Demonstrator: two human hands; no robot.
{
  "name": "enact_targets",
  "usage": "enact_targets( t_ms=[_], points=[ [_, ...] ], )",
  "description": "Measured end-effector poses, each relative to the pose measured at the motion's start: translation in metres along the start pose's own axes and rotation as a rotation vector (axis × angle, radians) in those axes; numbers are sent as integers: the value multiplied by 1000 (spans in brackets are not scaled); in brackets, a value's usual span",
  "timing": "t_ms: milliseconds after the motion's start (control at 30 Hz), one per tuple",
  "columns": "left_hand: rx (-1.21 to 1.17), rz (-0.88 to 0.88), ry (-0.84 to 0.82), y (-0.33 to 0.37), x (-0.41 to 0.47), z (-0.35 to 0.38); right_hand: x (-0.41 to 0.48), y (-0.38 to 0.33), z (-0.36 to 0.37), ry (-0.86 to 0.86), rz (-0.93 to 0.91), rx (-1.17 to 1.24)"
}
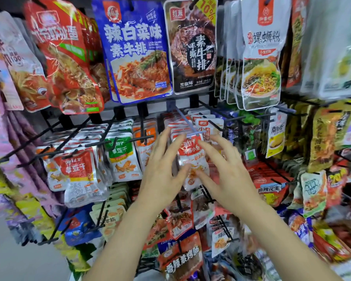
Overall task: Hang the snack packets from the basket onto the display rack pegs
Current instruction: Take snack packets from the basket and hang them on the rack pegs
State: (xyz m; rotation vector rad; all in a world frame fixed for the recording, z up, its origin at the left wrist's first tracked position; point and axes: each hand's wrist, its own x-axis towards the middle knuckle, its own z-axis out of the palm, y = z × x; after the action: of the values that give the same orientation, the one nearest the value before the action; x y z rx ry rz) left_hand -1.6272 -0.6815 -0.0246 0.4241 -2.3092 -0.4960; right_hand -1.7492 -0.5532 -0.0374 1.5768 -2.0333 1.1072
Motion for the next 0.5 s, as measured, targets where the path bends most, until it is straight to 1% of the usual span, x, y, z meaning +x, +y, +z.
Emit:
enact_targets(
  t_ms=[100, 233, 300, 367, 500],
  points=[
    [-63, 7, 44, 7, -21, -2, -19, -9, -19, -21, 117, 53],
    [-127, 47, 108, 27, -51, 4, -48, -12, -55, -90, 280, 113],
    [-199, 66, 71, 43, -65, 12, -66, -10, -79, -152, 373, 133],
    [-274, 78, -5, 62, -77, 24, -89, -5, -103, -211, 446, 121],
    [-367, 154, -150, 106, -97, 59, -144, 12, -157, -263, 561, 54]
  ],
)
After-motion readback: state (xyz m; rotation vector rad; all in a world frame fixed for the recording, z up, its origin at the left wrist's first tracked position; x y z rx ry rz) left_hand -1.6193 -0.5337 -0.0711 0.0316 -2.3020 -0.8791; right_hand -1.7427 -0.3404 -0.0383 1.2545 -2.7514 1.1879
